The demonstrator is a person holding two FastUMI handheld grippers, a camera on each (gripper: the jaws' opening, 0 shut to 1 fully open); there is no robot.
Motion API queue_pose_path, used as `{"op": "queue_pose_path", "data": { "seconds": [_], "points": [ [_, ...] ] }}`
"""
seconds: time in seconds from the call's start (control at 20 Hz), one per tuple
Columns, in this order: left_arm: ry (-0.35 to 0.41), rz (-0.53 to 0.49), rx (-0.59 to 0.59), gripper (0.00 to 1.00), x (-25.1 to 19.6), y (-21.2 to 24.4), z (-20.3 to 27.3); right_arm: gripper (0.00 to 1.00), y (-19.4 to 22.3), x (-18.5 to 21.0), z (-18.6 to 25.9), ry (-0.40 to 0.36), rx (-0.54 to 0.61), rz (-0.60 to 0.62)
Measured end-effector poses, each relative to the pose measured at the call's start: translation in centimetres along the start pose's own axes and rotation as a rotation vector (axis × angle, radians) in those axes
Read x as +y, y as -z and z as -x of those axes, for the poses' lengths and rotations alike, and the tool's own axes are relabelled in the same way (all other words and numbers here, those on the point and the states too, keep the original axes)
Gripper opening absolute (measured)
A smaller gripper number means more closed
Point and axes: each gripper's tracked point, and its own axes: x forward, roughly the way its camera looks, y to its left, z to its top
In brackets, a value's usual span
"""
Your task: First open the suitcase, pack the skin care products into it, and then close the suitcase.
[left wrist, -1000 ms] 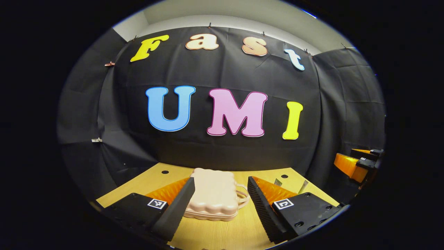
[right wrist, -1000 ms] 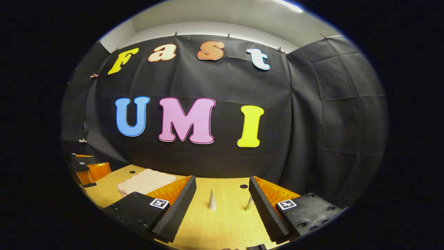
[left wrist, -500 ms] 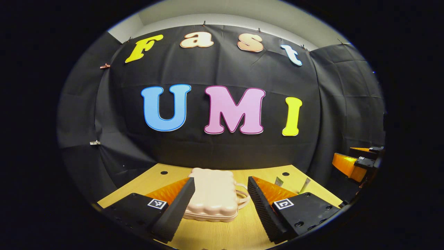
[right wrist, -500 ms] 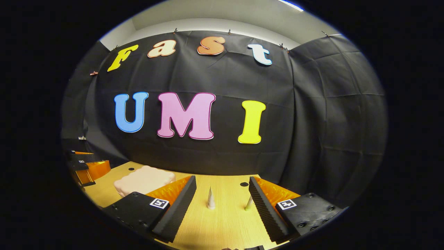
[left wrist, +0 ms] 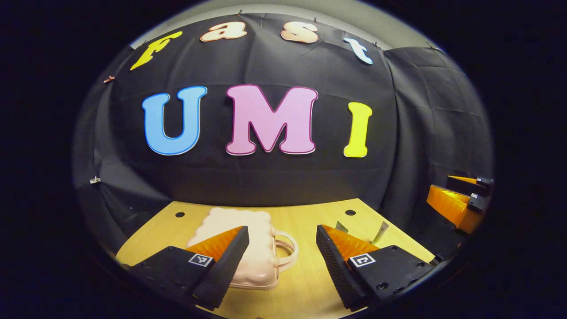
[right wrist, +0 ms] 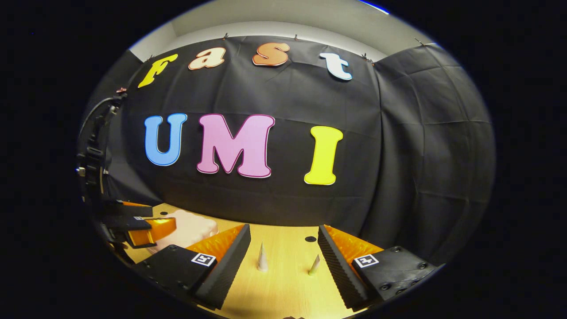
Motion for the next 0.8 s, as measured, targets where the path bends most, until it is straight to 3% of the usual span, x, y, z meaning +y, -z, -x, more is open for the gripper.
{"op": "queue_pose_path", "data": {
  "seconds": [0.4, 0.7, 0.8],
  "points": [
    [0.035, -0.04, 0.275, 0.96, -3.3, 8.4, -12.9, 0.97, 4.0, -3.7, -4.0, -0.013, 0.067, -0.007],
    [-0.049, -0.059, 0.463, 0.93, -3.1, 14.8, -18.7, 0.97, 7.8, -3.6, -5.2, -0.064, 0.16, -0.045],
    [-0.083, -0.068, 0.492, 0.83, -2.4, 16.1, -19.7, 0.97, 8.9, -3.4, -5.4, -0.089, 0.188, -0.047]
  ]
}}
